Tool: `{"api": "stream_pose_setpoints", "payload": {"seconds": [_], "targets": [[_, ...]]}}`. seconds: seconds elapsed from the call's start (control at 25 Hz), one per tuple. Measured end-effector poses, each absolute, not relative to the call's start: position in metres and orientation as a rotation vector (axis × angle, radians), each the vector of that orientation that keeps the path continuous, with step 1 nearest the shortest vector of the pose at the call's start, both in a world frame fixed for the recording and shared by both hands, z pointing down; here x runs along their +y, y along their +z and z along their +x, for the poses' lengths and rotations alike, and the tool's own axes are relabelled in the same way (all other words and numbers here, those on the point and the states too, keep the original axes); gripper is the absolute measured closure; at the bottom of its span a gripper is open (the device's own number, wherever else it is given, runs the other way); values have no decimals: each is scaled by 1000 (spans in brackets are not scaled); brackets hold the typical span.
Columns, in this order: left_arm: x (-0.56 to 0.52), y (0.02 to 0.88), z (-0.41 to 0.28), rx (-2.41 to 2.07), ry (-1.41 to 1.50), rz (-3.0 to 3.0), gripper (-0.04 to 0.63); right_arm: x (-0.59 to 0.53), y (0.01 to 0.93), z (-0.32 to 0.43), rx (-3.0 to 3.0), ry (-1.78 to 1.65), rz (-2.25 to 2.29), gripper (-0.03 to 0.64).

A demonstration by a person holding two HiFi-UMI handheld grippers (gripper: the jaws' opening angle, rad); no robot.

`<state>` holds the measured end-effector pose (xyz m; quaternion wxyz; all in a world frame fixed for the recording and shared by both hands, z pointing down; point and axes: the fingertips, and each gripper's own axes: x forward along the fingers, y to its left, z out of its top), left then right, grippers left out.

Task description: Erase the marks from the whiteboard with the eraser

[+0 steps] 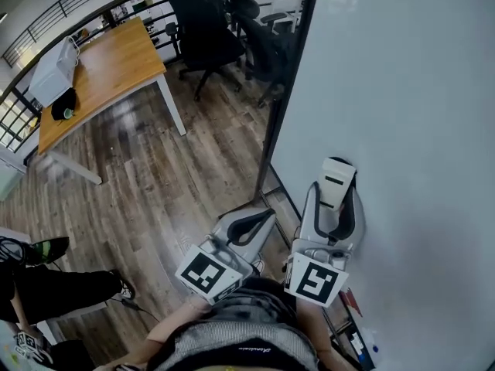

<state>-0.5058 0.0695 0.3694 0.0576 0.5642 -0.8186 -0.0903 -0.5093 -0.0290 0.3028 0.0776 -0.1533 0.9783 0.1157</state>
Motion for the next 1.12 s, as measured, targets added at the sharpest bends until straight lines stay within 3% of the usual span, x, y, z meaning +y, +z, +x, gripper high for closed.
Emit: {"api": "stream_pose_setpoints", "payload": {"seconds": [0.68, 1.12], "targets": [[76, 382, -531, -2488, -284, 1640, 592, -22, 301, -525, 2902, 343, -524, 379], [76, 378, -596, -2310, -264, 1893, 592, -18, 297, -569, 2854, 408, -798, 379]]}}
